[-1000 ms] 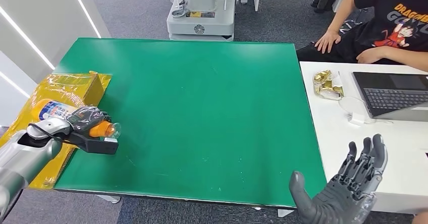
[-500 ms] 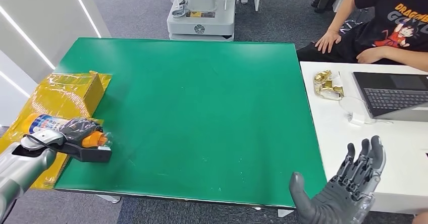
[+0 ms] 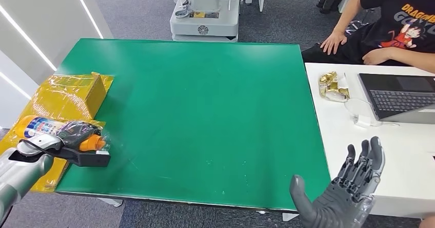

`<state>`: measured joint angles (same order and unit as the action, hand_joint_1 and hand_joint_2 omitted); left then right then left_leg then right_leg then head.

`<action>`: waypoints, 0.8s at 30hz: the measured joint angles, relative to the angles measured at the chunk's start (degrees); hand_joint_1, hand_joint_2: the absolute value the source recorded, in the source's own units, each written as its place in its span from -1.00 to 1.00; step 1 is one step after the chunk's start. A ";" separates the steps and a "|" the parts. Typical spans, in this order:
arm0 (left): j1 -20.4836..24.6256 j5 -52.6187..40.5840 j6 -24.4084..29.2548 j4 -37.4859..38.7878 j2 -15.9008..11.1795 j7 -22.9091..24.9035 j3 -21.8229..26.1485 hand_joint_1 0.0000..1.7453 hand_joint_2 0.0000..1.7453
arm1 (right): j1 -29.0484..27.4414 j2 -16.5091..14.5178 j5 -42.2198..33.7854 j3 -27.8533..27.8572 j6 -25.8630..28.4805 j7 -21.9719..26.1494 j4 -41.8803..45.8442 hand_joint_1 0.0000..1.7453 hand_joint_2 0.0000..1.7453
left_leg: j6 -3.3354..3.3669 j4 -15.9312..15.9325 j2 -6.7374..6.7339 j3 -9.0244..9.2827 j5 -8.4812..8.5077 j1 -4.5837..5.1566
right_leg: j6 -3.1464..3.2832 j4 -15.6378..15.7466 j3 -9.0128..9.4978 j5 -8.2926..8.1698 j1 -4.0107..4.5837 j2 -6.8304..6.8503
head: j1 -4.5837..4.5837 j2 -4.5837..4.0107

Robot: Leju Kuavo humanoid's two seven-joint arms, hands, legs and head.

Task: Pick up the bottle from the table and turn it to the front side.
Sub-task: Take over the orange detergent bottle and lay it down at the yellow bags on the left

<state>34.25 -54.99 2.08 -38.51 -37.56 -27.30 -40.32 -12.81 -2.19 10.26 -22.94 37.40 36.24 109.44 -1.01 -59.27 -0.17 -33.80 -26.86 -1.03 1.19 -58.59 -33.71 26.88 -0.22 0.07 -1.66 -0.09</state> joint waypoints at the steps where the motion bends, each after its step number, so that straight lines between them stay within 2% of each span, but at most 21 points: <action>1: 0.00 -0.07 0.00 0.01 0.08 -0.05 0.04 1.00 1.00 | 0.10 0.02 -0.01 -0.02 0.00 0.00 -0.12 -1.00 1.00 | 0.00 0.00 0.00 0.00 0.00 0.00 | 0.00 0.00 0.00 0.00 0.00 0.00 | 0.00 0.00; 6: 0.52 -0.81 -0.37 0.22 0.87 -0.85 0.17 1.00 1.00 | 0.56 0.17 -0.29 -0.22 0.07 0.20 -0.72 -1.00 1.00 | -0.02 0.00 0.03 0.02 0.02 0.00 | 0.00 0.01 0.02 0.00 0.00 0.04 | 0.01 0.00; 15: 3.21 -2.34 -1.44 2.85 4.15 -1.88 0.11 1.00 1.00 | 0.86 0.42 -2.52 -0.99 -0.65 0.37 -1.42 -1.00 1.00 | -0.03 -0.01 0.02 0.02 0.03 0.00 | 0.05 0.00 0.02 -0.07 0.00 0.03 | 0.01 0.00; 24: 4.12 -2.42 -1.41 4.34 5.21 -2.66 0.10 1.00 1.00 | 1.75 0.42 -2.52 -1.05 -1.91 -0.05 -1.99 -1.00 1.00 | -0.03 -0.01 0.03 0.03 0.03 0.00 | 0.05 0.00 0.01 -0.07 0.00 0.03 | -0.01 0.00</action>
<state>38.37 -57.40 0.67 -34.17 -32.35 -29.97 -40.22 -11.06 -1.77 7.74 -23.99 35.49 36.18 107.44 -1.04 -59.28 -0.14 -33.78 -26.82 -1.03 1.24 -58.58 -33.70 26.81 -0.22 0.10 -1.66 -0.09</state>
